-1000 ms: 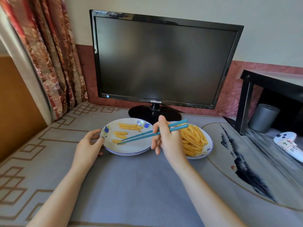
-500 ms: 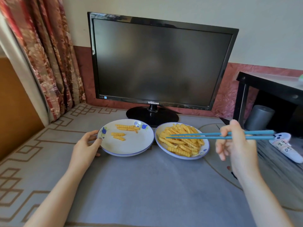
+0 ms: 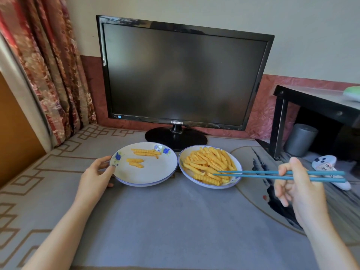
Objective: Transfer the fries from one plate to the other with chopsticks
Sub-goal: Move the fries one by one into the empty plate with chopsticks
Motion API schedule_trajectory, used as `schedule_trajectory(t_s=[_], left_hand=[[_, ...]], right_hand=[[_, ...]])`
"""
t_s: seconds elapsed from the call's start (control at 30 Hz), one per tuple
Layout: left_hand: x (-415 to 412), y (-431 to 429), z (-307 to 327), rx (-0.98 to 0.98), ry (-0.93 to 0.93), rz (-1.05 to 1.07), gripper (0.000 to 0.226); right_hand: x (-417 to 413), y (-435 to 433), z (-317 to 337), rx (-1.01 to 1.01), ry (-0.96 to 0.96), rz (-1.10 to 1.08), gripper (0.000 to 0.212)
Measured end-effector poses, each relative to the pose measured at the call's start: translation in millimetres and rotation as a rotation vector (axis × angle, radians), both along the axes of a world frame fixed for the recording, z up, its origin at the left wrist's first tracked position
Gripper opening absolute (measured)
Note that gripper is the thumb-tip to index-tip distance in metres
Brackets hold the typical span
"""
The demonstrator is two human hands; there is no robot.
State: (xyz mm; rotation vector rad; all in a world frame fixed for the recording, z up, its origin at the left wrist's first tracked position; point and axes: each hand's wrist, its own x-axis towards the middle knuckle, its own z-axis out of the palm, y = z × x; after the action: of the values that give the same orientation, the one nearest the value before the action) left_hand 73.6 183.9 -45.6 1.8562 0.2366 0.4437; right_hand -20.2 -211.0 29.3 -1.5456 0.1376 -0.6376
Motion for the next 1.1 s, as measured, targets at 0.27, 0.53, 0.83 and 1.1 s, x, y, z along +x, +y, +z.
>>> schedule_trajectory(t_s=[0.27, 0.53, 0.83, 1.1], left_hand=[[1, 1, -1, 0.006, 0.000, 0.003, 0.032], [1, 2, -2, 0.009, 0.007, 0.006, 0.032], [1, 2, -1, 0.004, 0.014, 0.004, 0.032], [0, 0, 0, 0.001, 0.007, 0.005, 0.032]], right_hand=[[0, 13, 8, 0.016, -0.081, 0.015, 0.040], [28, 77, 10, 0.038, -0.049, 0.196, 0.042], [72, 158, 2, -0.095, -0.037, 0.439, 0.041], [80, 173, -8, -0.132, 0.003, 0.521, 0.040]])
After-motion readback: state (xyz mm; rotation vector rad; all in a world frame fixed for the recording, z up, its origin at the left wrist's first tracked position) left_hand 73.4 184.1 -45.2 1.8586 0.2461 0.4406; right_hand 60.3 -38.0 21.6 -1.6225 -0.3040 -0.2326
